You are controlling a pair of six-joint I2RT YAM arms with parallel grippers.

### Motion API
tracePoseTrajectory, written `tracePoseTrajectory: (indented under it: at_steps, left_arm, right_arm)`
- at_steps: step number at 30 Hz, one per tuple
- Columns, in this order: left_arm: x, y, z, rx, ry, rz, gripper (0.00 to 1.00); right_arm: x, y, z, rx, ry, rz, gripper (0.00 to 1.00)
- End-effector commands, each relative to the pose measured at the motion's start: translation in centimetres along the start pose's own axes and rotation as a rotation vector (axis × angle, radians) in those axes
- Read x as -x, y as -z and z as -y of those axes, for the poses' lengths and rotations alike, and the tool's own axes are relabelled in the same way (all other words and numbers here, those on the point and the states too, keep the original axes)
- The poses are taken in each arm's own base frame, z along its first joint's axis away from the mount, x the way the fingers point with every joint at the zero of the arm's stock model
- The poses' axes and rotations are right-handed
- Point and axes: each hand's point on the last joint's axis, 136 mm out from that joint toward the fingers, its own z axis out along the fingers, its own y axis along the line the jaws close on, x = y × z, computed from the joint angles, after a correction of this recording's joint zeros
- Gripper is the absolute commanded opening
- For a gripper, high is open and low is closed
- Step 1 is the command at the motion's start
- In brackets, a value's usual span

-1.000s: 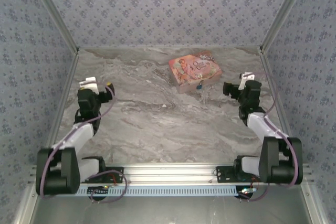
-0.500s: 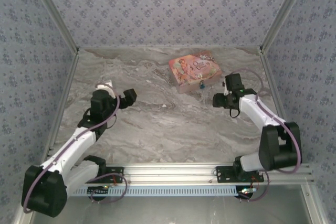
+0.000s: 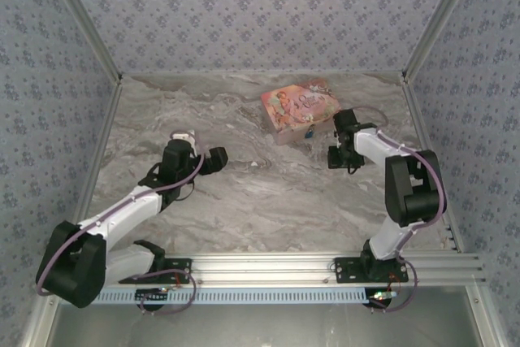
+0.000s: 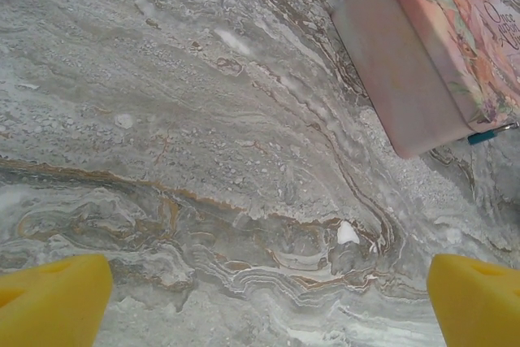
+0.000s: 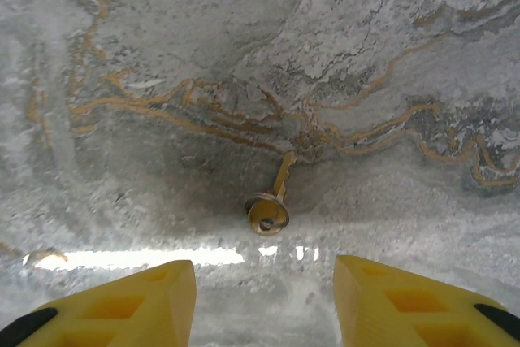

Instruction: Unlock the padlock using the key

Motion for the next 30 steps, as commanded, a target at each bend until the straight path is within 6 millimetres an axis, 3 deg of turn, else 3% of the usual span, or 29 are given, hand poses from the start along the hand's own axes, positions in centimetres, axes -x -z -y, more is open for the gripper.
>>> tracePoseTrajectory:
  at_steps: [1,19,30]
  left_arm:
    - [1.8,0.0,1.2,-0.021,0.006,0.05,0.99]
    - [2.1,0.0,1.6,-0.018,-0.004,0.045,0.99]
    - [2.3,0.3,1.6,-0.011,-0.016,0.049,0.99]
  right_arm:
    - [0.6,-0.1,0.4,-0.042,0.025,-0.008,0.46]
    - [0.6,-1.6,0.0,-0.06,0.047,-0.058,0.24]
    - [-0.6,-1.5,0.5,-0.084,0.03,-0.073,0.01]
